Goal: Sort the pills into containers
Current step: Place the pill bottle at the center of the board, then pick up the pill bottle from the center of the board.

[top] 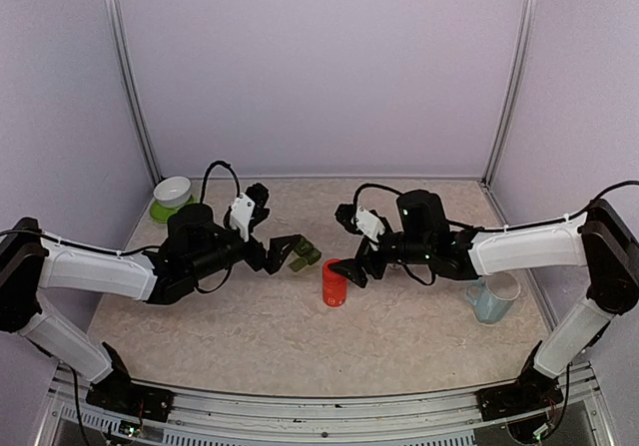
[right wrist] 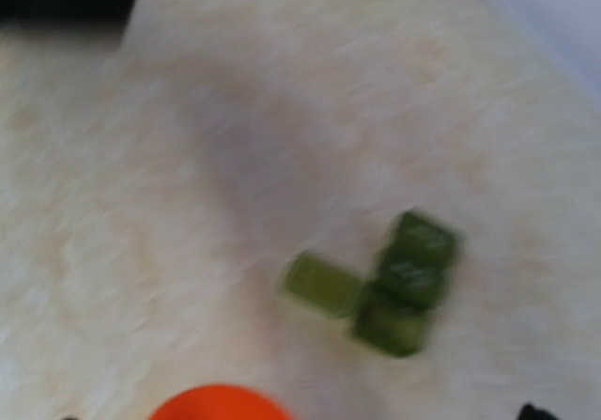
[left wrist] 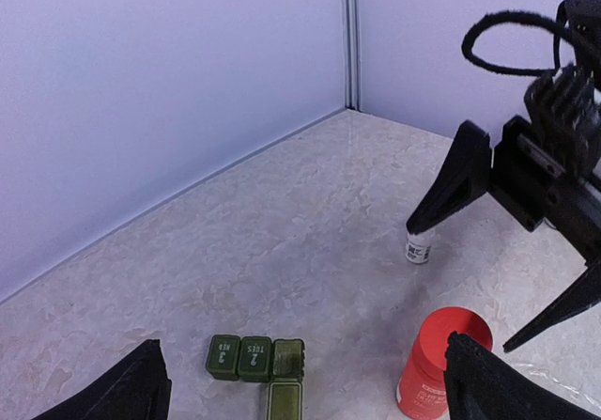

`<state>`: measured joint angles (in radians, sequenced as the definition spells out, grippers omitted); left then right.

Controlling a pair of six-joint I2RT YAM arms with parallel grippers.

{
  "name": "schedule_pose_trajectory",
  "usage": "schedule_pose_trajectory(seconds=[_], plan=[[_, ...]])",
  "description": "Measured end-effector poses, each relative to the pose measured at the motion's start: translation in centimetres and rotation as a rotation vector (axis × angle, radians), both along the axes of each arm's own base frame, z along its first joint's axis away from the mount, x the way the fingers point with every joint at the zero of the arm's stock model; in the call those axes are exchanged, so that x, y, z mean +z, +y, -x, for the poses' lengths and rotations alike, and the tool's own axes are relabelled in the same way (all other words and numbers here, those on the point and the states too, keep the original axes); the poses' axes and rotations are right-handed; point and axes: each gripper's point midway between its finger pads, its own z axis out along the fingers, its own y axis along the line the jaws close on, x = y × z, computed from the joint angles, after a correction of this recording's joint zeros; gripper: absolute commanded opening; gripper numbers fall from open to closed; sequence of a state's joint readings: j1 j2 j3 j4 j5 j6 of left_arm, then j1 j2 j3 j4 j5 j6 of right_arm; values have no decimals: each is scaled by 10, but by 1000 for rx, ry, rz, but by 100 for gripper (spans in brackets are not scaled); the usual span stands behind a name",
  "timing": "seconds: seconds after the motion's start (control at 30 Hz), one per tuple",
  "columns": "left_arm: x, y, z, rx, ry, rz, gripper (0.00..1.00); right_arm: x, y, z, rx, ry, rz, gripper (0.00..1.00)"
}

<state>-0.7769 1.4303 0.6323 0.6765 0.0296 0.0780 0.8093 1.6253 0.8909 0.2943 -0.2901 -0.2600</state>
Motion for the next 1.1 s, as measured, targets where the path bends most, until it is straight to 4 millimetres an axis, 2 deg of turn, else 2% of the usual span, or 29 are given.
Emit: schedule_pose_trajectory(seconds=[0.13,0.27,0.4,0.6,0.8,0.97,1.1], plan=[[-8,-9,-1,-16,6,-31,99,33,-12,-11,-101,-56,-44,100],[-12,-23,-1,-39,5,-65,99,57,-28,-19,-209,-98,-93,100],[-14,-42,-1,-81,4,-104,99,72,-55,-37,-389,-120,-130,100],[-21,-69,7,-187,27,-144,99,90,-77,-63,-551,-99,-159,100],[-42,-84,14,-265,80,-193,99,86,-97,-75,-641,-53,-176,100],[-59,-92,16,-303,129,-231,99,96,-117,-80,-695,-44,-220,100],[-68,-96,16,-321,154,-248,99,98,-122,-81,-711,-39,-236,100]])
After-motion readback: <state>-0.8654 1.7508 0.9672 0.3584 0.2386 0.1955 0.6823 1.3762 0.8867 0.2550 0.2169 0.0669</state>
